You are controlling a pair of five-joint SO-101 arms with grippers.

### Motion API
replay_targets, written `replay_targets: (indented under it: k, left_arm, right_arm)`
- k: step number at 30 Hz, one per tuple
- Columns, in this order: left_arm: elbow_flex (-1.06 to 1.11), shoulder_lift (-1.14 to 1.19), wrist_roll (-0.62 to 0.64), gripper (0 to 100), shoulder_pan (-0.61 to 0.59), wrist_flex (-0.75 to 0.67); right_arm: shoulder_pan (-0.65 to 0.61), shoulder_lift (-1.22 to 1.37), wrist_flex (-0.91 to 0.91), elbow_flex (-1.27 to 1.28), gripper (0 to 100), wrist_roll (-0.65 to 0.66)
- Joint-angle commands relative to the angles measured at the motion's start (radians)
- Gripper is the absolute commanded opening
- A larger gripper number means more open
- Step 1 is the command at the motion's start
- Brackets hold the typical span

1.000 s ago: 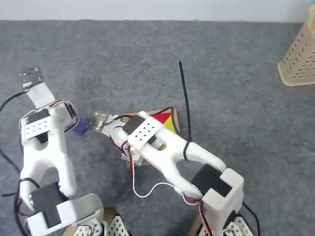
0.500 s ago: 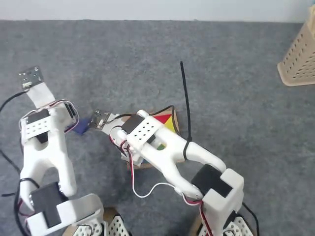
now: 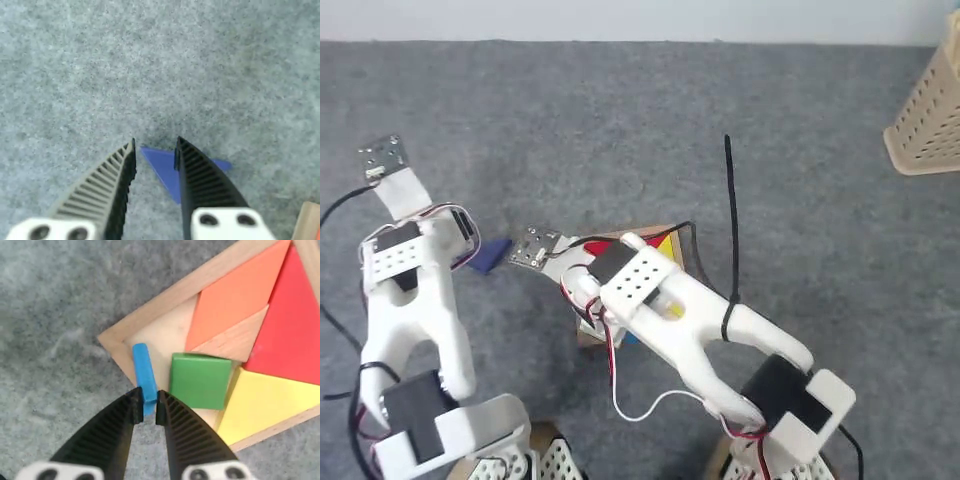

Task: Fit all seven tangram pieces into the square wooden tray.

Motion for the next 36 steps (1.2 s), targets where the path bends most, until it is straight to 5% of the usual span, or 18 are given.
replay_targets:
  k: [1, 17, 31, 36]
  left_arm:
    - [-0.042, -0.031, 0.003, 12, 0.0, -0.02]
    - [-0.042, -0.031, 0.003, 12, 0.0, -0.02]
    - [-0.042, -0.031, 0.003, 12, 0.0, -0.02]
    - [-0.042, -0.031, 0.003, 12, 0.0, -0.02]
  right_arm:
    - [0.013, -0.054, -0.035, 0.029, 0.9, -0.015]
    - [0.01, -0.053, -0.068, 0.086, 10.2, -0.015]
    - [0.016, -0.062, -0.059, 0.081, 0.7, 0.023]
    - [0.122, -0.17, 0.062, 0.035, 0.6, 0.072]
